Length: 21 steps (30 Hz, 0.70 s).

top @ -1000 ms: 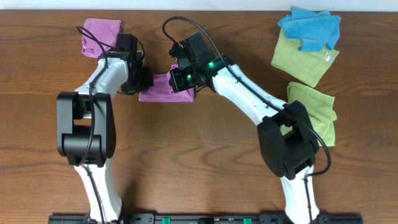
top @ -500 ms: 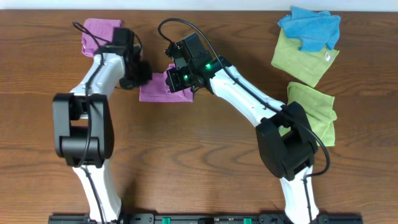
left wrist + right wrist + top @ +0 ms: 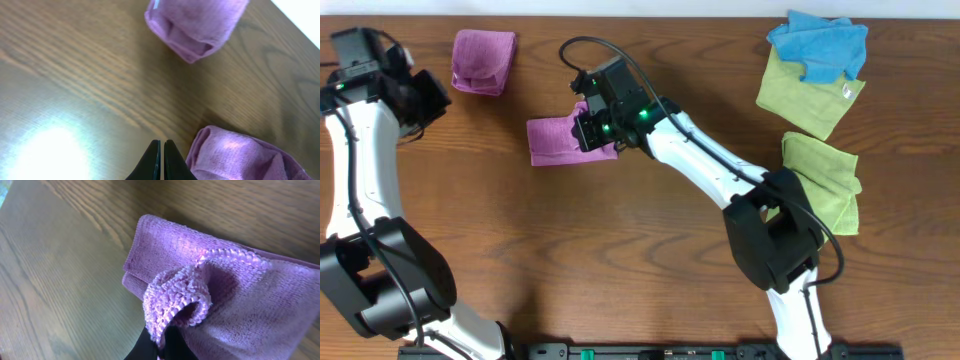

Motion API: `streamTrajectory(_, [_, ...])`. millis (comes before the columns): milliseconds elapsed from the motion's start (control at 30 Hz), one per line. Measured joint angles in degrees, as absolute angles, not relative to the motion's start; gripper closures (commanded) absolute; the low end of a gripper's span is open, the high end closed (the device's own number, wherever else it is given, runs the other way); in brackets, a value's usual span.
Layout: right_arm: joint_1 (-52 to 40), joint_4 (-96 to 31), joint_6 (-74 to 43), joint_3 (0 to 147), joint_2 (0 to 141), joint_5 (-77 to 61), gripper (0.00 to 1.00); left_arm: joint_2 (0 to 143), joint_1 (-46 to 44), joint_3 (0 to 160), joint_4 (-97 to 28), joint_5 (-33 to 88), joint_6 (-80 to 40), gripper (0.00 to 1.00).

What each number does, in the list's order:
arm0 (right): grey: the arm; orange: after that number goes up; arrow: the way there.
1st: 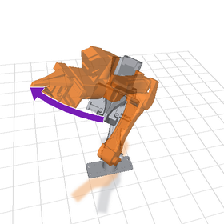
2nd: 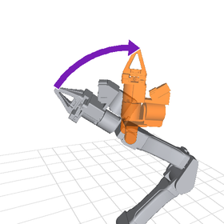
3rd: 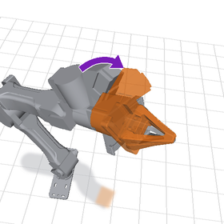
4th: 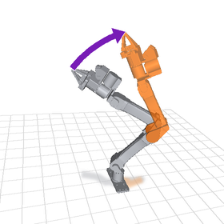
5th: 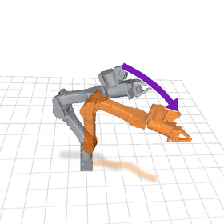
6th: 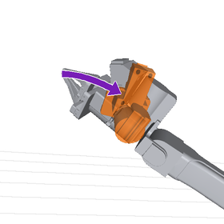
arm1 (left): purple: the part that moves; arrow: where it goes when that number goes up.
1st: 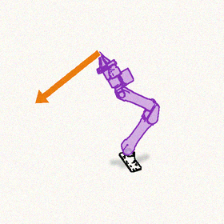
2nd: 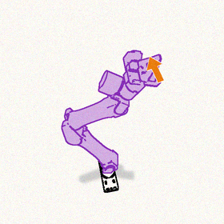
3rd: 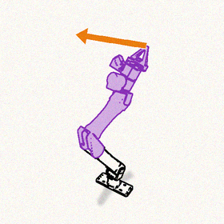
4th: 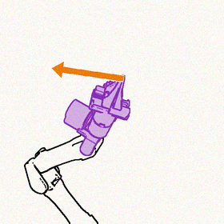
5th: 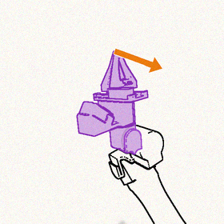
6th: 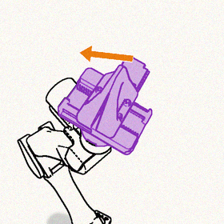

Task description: Fold the cloth

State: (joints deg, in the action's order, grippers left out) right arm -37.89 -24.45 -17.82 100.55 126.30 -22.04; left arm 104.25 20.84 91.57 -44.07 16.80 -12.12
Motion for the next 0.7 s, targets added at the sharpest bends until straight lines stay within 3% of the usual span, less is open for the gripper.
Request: streamTrajectory(700, [-40.8,-16.4,-17.9,100.6,129.1,-24.2,0.98,104.2,22.4,91.6,-44.8,19.2,-10.4,0.94])
